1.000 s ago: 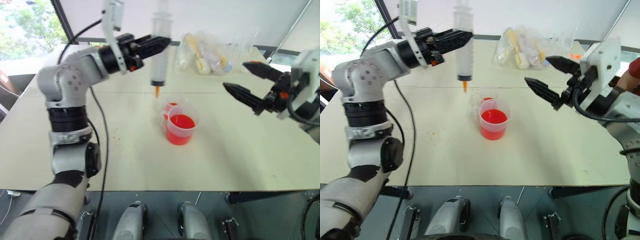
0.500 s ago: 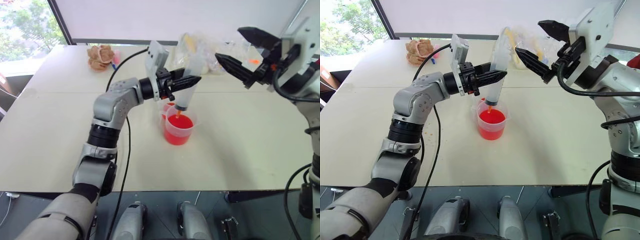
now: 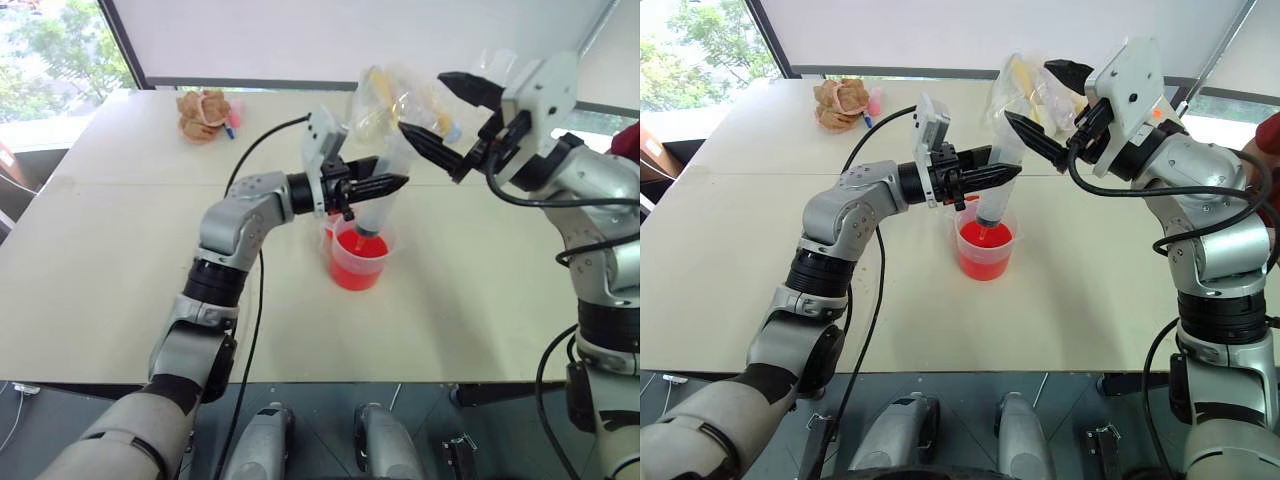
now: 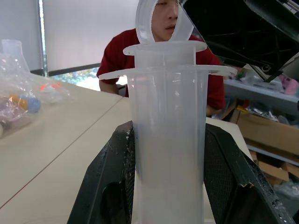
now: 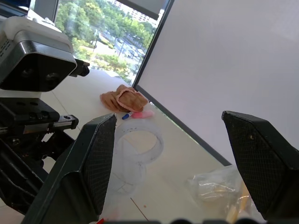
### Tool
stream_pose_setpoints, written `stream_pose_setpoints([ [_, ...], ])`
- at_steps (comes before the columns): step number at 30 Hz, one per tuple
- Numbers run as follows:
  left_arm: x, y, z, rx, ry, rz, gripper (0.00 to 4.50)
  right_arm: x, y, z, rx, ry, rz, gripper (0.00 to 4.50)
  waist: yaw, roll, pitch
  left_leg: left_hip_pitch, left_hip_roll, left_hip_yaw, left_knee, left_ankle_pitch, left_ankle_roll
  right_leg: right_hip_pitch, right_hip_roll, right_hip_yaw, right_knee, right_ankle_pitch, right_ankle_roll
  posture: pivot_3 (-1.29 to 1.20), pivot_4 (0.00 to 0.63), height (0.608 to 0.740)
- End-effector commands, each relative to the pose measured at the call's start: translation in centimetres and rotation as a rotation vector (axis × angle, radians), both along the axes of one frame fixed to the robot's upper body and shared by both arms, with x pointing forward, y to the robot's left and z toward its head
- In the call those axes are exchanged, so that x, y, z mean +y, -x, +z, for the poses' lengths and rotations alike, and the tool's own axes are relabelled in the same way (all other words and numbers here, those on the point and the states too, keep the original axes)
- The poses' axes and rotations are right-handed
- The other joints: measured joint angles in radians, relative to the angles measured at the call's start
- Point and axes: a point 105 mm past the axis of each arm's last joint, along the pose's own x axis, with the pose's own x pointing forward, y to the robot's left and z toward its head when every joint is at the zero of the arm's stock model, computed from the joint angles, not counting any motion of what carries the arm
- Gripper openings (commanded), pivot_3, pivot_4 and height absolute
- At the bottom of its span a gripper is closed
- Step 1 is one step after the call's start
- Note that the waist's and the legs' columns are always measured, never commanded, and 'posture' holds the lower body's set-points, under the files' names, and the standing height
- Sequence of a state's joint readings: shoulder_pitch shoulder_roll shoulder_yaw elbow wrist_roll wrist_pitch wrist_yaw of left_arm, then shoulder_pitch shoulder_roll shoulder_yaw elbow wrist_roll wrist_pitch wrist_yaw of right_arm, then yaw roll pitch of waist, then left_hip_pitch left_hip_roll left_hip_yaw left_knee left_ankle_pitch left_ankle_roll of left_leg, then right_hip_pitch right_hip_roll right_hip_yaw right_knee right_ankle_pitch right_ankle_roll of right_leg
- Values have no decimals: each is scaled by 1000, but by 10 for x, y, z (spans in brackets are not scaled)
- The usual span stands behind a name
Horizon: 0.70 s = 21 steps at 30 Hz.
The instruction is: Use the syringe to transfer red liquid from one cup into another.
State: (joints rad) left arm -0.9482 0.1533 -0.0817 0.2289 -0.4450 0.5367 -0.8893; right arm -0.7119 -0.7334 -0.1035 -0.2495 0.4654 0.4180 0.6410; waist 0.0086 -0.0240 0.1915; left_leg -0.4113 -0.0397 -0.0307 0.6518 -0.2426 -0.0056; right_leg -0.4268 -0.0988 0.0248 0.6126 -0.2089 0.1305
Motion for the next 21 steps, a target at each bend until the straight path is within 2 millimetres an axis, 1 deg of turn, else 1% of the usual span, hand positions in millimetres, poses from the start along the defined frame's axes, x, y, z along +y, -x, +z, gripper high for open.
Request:
stream_pose_setpoints([
  [1, 4, -2, 17, -43, 46, 22, 1421, -9, 13, 17, -53, -24, -2, 3758, 1, 0, 0, 0, 0, 0, 0, 0, 0, 0, 0, 0, 0, 0, 0, 0, 150, 737],
  [4, 3, -3, 18, -44, 50, 20, 1421, -18, 13, 17, -51, -22, -36, 3758, 2, 0, 0, 0, 0, 0, 0, 0, 0, 0, 0, 0, 0, 0, 0, 0, 150, 737],
  [7, 0, 3, 16, -48, 42, -13, 1421, -19, 13, 15, -47, -18, -41, 3758, 1, 0, 0, 0, 0, 0, 0, 0, 0, 0, 0, 0, 0, 0, 0, 0, 150, 737],
  [10, -4, 12, 15, -48, 44, -57, 1421, -16, 9, 10, -36, -14, -32, 3758, -1, 0, 0, 0, 0, 0, 0, 0, 0, 0, 0, 0, 0, 0, 0, 0, 150, 737],
  [16, -7, 18, 11, -46, 37, -79, 1421, -9, 3, 2, -17, -6, -11, 3758, -3, 0, 0, 0, 0, 0, 0, 0, 0, 0, 0, 0, 0, 0, 0, 0, 150, 737],
  [21, -6, 24, 4, -44, 14, -103, 1421, -6, -3, -3, -14, 6, -3, 3758, -2, 0, 0, 0, 0, 0, 0, 0, 0, 0, 0, 0, 0, 0, 0, 0, 150, 737],
])
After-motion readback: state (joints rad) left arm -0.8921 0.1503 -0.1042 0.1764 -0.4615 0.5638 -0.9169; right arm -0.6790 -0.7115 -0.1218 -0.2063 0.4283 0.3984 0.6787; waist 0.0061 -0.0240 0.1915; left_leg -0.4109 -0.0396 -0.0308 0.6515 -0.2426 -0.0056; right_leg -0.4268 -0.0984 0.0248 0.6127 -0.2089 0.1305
